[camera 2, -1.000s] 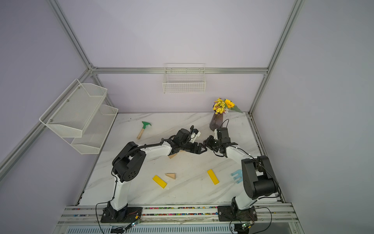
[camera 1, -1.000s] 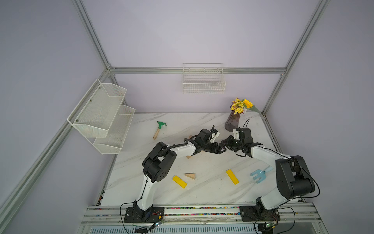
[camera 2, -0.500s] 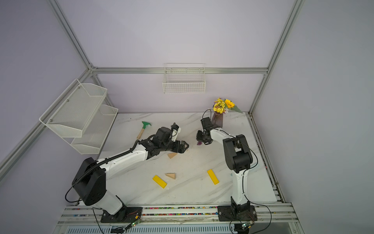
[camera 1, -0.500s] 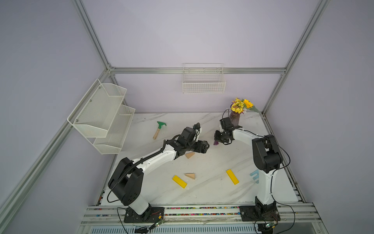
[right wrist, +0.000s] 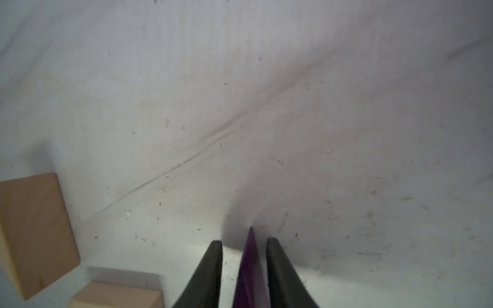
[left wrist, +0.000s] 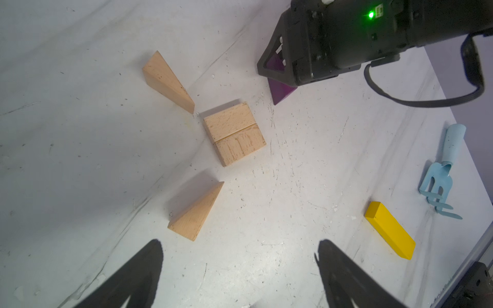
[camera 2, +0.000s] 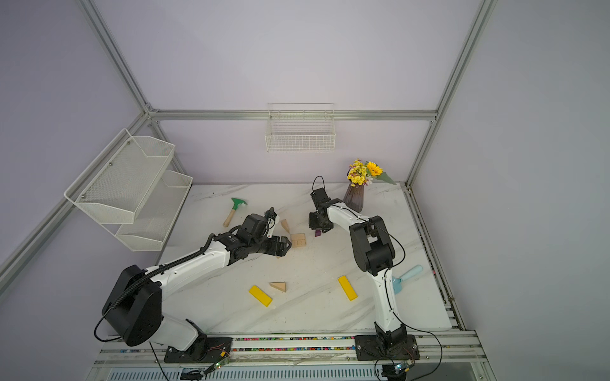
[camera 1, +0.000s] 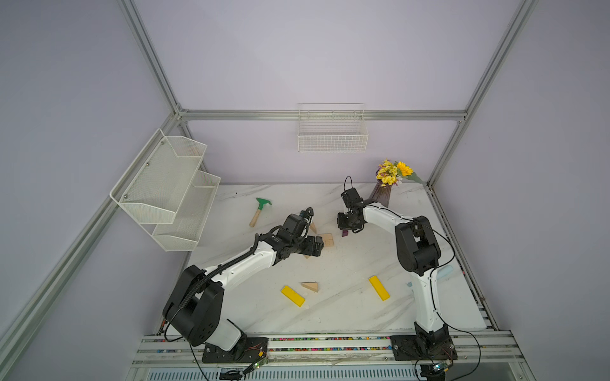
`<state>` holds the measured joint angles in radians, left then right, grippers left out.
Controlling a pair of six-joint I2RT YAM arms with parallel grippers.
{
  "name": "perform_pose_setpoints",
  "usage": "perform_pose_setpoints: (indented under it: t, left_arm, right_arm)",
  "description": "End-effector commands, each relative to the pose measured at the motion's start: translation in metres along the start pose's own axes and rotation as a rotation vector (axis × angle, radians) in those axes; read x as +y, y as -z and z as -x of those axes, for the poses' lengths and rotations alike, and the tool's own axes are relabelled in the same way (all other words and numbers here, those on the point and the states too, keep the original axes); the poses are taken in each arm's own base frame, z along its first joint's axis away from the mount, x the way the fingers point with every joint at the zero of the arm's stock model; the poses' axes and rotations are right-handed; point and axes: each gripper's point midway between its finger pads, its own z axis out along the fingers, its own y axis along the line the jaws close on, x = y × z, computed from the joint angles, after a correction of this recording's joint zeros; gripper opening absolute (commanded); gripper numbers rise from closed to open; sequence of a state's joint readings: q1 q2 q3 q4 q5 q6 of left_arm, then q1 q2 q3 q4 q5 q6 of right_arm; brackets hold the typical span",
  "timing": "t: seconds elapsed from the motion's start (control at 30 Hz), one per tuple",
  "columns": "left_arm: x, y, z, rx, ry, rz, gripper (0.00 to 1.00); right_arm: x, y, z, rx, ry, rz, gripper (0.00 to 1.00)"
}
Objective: Assemble a small pinwheel with building blocks
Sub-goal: Place the building block at the center of the board, then assemble the building block at the center of the board.
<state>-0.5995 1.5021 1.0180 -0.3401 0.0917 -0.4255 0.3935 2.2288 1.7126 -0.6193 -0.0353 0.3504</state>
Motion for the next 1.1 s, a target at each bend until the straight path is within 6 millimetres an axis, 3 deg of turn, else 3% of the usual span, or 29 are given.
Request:
perform_pose_setpoints:
  t: [0.0,0.1,0.23,0.53,1.07]
  left_arm:
    - [-0.015,0.008,0.020,-0.070,-0.016,-0.063,0.92]
    - [-0.016,0.008,0.021,-0.068,-0.018,-0.066,0.92]
    - [-0.016,0.007,0.020,-0.067,-0.018,-0.065,0.93]
    - [-0.017,0.003,0.019,-0.058,-0.007,-0.079,0.94]
    - [-0.017,0.007,0.018,-0.062,-0.003,-0.075,0.95]
  right_arm:
    - [-0.002,0.007,-0.004,0.018,0.009,-0.012,0.48]
    - [0.001,0.023,0.002,-0.013,-0.003,-0.001,0.60]
    - [0.000,0.043,-0.004,-0.029,-0.023,0.006,0.62]
    - [-0.009,0.031,-0.041,0.040,0.004,-0.042,0.62]
    - [-0.051,0.029,-0.025,0.000,-0.014,-0.203,0.62]
